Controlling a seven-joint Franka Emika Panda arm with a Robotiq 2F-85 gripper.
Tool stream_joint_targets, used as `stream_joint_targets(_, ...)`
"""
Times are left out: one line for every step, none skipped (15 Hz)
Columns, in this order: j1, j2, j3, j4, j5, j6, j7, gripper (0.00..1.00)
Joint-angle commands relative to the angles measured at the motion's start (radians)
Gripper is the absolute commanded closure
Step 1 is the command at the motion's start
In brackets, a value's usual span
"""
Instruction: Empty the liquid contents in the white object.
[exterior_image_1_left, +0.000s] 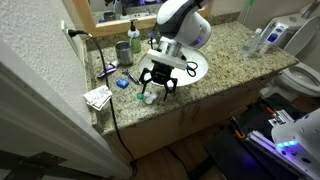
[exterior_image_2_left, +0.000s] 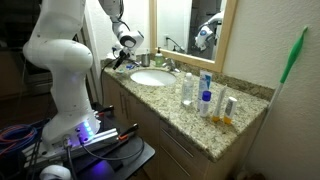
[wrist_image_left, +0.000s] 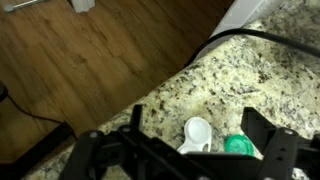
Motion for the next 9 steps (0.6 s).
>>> stream_joint_targets(0.008, -0.001, -0.007, 0.002, 0.001, -0.005, 0.000, 0.00)
stream_joint_targets(0.008, -0.002, -0.007, 0.004, 0.001, -0.005, 0.000, 0.00)
stream_joint_targets(0.007, -0.004, -0.008, 0.004, 0.001, -0.005, 0.000, 0.00)
stream_joint_targets(0.006, -0.004, -0.009, 0.005, 0.001, -0.005, 0.000, 0.00)
stream_joint_targets(0.014, 0.005, -0.016, 0.004, -0.010, 0.008, 0.018, 0.00)
stream_joint_targets(0.012, 0.017, -0.015, 0.007, -0.002, 0.010, 0.013, 0.00)
stream_joint_targets(0.016, 0.024, -0.014, 0.009, -0.003, 0.014, 0.015, 0.00)
stream_joint_targets(0.020, 0.032, -0.015, 0.012, -0.006, 0.022, 0.015, 0.00)
stream_joint_targets(0.021, 0.038, -0.016, 0.013, -0.008, 0.021, 0.019, 0.00)
